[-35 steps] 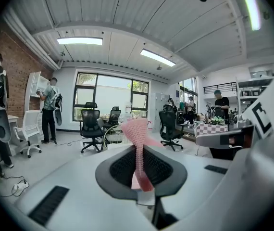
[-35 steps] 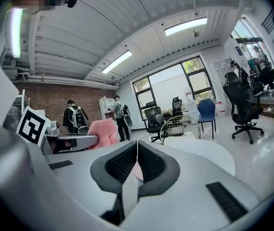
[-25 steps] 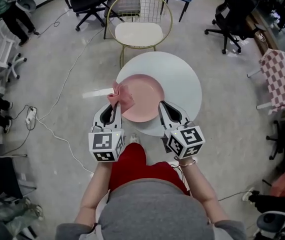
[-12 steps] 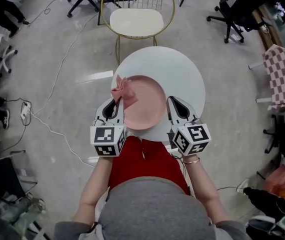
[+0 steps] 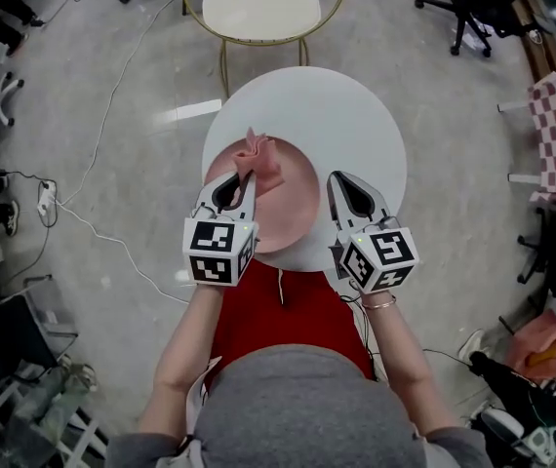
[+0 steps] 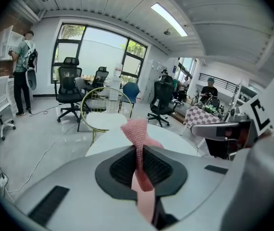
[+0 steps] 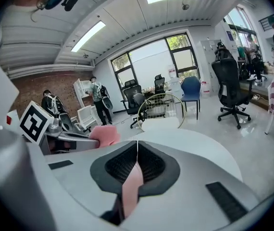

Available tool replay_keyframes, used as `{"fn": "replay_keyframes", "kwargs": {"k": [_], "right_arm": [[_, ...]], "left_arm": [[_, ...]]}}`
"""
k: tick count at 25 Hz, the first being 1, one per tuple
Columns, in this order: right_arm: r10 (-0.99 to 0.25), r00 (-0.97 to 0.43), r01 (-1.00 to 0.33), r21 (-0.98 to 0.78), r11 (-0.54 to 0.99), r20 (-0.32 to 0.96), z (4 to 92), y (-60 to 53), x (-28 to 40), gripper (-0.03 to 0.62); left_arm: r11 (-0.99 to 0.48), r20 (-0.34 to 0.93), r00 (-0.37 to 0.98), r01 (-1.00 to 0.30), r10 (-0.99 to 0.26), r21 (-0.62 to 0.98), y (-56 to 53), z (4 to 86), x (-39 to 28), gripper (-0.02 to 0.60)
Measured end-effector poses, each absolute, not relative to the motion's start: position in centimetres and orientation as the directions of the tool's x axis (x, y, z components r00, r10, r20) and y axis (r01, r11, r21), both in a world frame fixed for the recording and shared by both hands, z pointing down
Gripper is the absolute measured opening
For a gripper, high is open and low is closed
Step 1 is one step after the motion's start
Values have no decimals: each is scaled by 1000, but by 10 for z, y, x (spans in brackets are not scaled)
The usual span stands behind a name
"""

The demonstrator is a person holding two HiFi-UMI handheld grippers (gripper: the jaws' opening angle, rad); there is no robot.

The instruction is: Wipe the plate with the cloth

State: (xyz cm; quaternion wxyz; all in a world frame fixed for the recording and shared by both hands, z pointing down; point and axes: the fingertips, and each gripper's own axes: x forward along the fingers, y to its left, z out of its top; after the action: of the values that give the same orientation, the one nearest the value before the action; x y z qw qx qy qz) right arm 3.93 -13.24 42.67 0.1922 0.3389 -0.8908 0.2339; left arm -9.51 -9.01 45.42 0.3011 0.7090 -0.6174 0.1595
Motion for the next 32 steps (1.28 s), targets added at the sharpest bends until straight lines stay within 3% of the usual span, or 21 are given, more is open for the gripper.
{"fn": "replay_keyframes", "kwargs": {"k": [7,13,21,32], "right_arm": [[-523,-658,-730,-290,618,541,443,-140,50,29],[-547,-629,-761,-295,578,552,449,-149,66,29],[-510,-649,-738,-305,602,564,456,-145,52,29],[-404,-713,-652,-330,682,573,461,-133,13,29]], "left_arm": [[-212,652,347,-937,-674,279,-125,486,-45,37],[-215,726,394,-919,-564,331,-141,530,-24,37],[-103,839,276,-960,-470,259,-136,567,-52,37],[95,884,89,-984,-460,149,-112,570,-109,37]]}}
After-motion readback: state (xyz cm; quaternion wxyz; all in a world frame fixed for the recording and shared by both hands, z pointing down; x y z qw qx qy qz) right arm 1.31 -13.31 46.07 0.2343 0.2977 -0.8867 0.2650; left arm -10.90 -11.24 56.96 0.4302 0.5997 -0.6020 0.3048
